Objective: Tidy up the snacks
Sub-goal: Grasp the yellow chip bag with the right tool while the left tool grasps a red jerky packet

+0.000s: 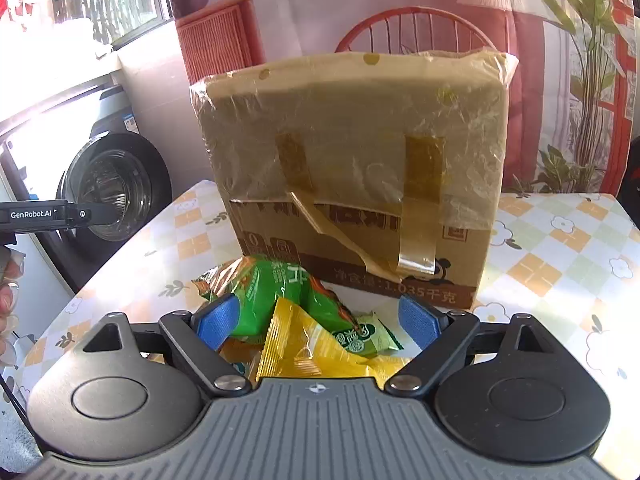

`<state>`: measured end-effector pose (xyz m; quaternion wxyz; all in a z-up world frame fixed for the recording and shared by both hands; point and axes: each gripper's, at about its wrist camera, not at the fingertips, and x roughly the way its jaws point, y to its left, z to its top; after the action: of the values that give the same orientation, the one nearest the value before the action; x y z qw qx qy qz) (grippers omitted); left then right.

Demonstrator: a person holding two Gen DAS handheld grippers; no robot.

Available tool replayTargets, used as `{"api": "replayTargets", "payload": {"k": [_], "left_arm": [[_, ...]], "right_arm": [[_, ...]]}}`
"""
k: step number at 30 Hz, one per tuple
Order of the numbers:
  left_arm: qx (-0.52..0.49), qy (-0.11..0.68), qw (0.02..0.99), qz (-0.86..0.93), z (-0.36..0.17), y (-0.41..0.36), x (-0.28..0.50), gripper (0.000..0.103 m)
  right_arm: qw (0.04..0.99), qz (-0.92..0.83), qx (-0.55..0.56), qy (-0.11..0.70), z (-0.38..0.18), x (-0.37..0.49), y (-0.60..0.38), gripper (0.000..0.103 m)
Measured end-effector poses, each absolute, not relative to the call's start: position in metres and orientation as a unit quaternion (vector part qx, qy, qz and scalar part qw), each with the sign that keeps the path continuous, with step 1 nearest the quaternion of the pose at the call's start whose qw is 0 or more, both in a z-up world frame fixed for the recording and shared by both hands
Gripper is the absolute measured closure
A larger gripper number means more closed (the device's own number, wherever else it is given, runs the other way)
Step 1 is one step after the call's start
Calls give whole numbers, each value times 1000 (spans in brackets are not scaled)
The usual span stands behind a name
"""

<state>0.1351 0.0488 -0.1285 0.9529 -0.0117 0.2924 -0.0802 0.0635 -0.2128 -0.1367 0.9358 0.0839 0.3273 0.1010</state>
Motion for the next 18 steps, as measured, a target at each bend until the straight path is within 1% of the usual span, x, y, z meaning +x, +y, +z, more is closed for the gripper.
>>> {"api": "replayTargets", "payload": {"k": [2, 4, 8, 15, 18], "left_arm": [[-10, 296, 952, -79, -134, 50, 132, 41], [-10, 298, 951, -77, -137, 51, 130, 41], [-9, 307, 949, -71, -145, 55, 129, 41], [-11, 330, 941, -66, -162, 61, 123, 41], [-23, 348, 935, -68, -174, 66, 120, 41]], "right_arm": [[930, 87, 78, 347, -145, 61, -207, 11], [928, 79, 69, 358, -150, 60, -201, 8], [922, 71, 55, 377, -158, 61, -193, 8], [905, 57, 37, 420, -179, 67, -185, 8], [904, 50, 31, 424, -188, 64, -186, 11]]}}
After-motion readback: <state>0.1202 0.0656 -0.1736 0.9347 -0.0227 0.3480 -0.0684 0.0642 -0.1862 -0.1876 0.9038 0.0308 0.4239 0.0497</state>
